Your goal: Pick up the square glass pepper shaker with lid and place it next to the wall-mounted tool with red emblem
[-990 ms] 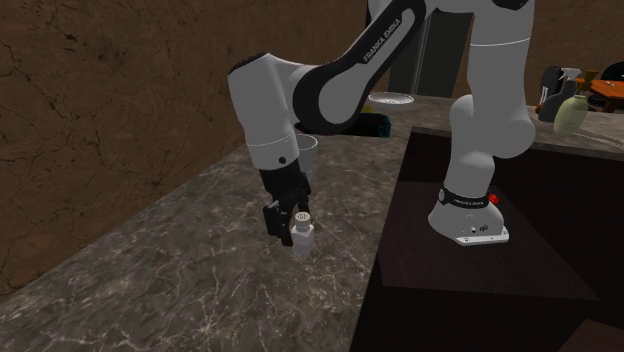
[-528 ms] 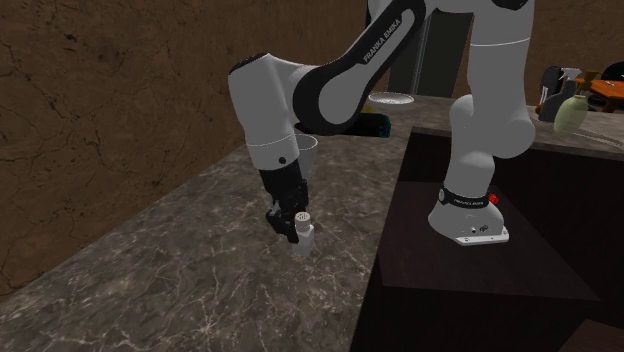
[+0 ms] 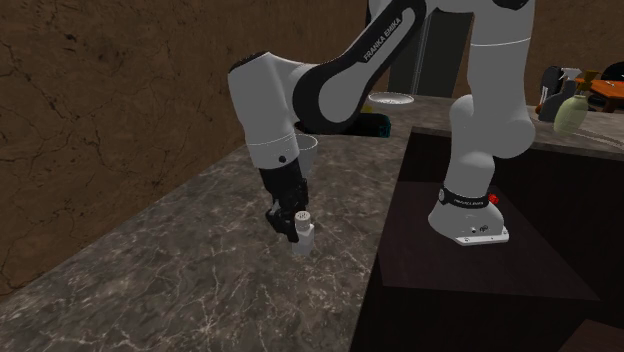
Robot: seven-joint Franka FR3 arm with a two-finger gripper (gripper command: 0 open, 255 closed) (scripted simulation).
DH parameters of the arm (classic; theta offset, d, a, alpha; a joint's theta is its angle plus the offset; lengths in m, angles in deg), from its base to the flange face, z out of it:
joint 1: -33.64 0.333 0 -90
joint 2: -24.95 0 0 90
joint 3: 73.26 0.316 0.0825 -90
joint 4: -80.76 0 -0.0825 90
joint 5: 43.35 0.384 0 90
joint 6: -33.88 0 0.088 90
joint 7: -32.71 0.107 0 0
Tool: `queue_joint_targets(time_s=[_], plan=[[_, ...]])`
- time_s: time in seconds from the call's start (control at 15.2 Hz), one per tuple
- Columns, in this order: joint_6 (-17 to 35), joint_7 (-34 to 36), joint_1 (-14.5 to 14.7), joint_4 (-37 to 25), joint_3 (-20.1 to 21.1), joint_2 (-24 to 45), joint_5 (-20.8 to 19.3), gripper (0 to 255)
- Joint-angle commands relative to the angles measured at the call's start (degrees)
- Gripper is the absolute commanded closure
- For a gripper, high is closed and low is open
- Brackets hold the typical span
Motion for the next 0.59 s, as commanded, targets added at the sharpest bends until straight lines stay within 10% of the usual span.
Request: queue_joint_targets(time_s=[0.0,0.53], plan=[[-1.1,-0.1,-0.1,-0.4,0.0,-0.7,0.2,255],[-6.9,-0.2,-0.4,-3.3,0.2,-3.8,1.2,255]])
